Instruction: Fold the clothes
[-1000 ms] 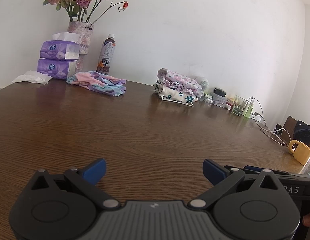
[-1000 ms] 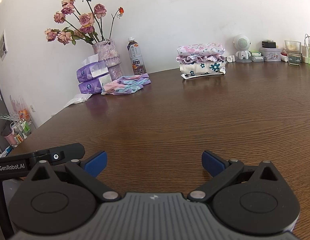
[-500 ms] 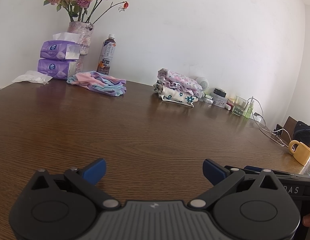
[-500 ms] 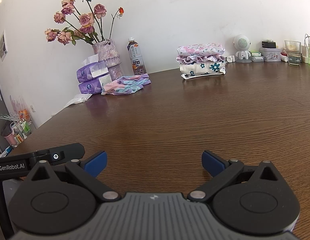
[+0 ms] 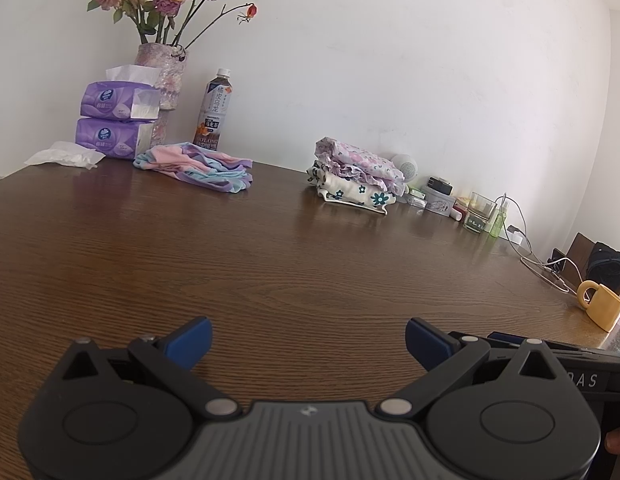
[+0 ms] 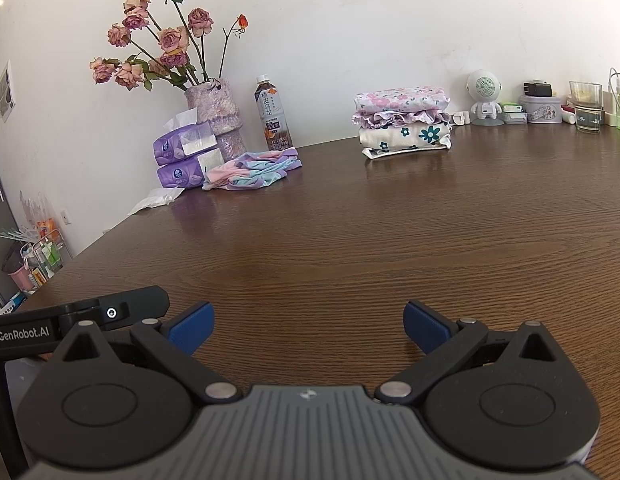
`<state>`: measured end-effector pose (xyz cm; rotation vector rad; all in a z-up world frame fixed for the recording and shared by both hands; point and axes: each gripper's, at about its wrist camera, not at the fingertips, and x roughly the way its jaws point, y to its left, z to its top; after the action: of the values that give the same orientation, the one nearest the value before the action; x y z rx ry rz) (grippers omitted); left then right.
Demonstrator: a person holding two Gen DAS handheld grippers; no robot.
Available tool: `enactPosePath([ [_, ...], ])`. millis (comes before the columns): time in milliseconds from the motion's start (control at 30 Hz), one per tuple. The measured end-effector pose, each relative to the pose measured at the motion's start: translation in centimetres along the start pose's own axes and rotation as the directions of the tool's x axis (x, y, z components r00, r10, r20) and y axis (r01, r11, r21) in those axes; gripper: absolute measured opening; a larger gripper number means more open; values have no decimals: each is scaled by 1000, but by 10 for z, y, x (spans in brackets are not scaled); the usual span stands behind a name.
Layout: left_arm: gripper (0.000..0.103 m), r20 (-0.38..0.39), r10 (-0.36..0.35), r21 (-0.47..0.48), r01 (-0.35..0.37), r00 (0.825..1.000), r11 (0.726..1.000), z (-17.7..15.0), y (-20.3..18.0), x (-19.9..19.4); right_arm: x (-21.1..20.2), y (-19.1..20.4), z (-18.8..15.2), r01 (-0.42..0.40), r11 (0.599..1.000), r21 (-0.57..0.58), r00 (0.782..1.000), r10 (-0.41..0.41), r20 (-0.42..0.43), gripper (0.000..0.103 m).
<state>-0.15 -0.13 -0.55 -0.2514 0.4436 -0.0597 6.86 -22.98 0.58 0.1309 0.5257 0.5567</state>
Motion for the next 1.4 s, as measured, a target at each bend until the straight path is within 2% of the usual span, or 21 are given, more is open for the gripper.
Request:
enactPosePath([
  [867,103,-18,-4,-12,4,1000,1000,2,3,3,3,-1,1,-7,1000,4,1000,7,-17,103],
  [1067,103,-17,21,5,-21,1000,1000,2,1,3,4,-2,1,-19,1000,7,1000,19,-24,103],
  [1267,103,18,45,33,-45,999,998,21,3,2,7,3,8,-5,999,-43,999,4,-33,103],
  [1400,103,42,60,52,-62,997,997,34,4,1,7,9,23,9,997,-83,1000,-10,-4,103],
])
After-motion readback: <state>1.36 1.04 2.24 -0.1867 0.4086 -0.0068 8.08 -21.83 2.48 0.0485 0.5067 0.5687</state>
